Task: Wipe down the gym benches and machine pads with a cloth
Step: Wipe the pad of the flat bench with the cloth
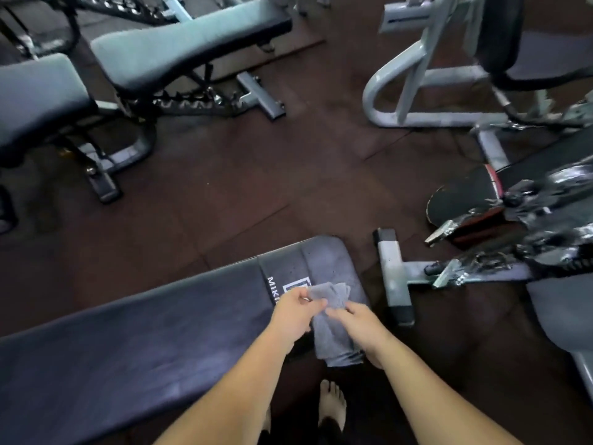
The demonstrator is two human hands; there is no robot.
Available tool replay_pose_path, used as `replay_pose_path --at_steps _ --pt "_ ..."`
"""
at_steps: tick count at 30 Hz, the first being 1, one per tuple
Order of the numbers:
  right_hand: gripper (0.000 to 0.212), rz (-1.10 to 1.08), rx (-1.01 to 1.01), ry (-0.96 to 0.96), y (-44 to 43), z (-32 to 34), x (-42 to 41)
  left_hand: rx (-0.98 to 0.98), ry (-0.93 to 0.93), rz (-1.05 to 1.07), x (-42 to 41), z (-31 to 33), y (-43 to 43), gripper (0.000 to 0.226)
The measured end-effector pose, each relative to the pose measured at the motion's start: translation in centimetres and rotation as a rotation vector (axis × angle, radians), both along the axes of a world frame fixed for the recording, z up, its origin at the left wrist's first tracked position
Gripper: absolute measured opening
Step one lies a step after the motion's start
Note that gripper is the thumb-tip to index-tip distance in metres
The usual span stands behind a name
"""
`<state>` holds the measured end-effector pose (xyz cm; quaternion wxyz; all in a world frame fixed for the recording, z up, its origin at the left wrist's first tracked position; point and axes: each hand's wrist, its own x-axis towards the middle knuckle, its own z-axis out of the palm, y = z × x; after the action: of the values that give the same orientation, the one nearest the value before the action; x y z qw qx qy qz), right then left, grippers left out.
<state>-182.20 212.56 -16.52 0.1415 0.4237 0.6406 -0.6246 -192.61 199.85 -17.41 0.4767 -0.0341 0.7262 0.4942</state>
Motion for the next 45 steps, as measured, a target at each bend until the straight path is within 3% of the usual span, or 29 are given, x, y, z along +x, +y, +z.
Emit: replay_pose_path --at_steps 5,7,10,12,14,17,19,22,26,32,40,45 --pt "0.016 0.057 0.223 -0.062 3.8 -7.5 -4.6 -0.073 0.056 0.072 -2.3 -6.3 2.7 0.012" --pt "0.006 0.118 0.276 -0.072 4.9 -10.6 -6.1 -0.163 0.180 -0.029 -3.5 -8.4 2.7 0.021" --pt "0.012 0.199 0.395 -0.113 6.2 -13.5 -7.6 -0.294 0.431 -0.209 -5.1 -11.0 1.6 0.036" --pt "0.031 0.275 0.629 -0.147 7.1 -14.4 -8.0 -0.366 0.641 -0.343 -5.9 -12.8 0.2 0.042" --pt "0.054 0.374 0.829 -0.064 7.4 -14.8 -7.6 -0.440 0.793 -0.438 -6.4 -14.6 -1.6 0.049" --pt "0.061 0.722 0.983 0.136 6.6 -16.5 -7.1 -0.563 0.936 -0.527 -6.7 -16.8 -4.5 0.057" --pt "0.066 0.889 1.006 0.124 6.3 -18.5 -7.4 -0.627 0.989 -0.587 -6.8 -18.2 -6.0 0.060" --pt "0.070 0.968 1.058 0.040 6.2 -21.1 -7.8 -0.682 1.000 -0.638 -6.6 -20.1 -7.1 0.068" --pt "0.071 0.957 1.136 0.034 6.2 -22.4 -8.2 -0.717 1.057 -0.631 -6.2 -21.8 -7.4 0.070" --pt "0.071 0.834 1.143 0.028 7.5 -22.4 -16.0 -0.716 1.096 -0.621 -6.3 -22.6 -7.5 0.071" --pt "0.073 1.029 1.121 0.052 5.7 -21.8 -5.9 -0.716 1.126 -0.622 -6.2 -22.8 -7.8 0.071" --pt "0.077 0.820 1.128 -0.034 10.9 -21.9 -13.6 -0.711 1.159 -0.607 -6.3 -23.1 -7.7 0.070"
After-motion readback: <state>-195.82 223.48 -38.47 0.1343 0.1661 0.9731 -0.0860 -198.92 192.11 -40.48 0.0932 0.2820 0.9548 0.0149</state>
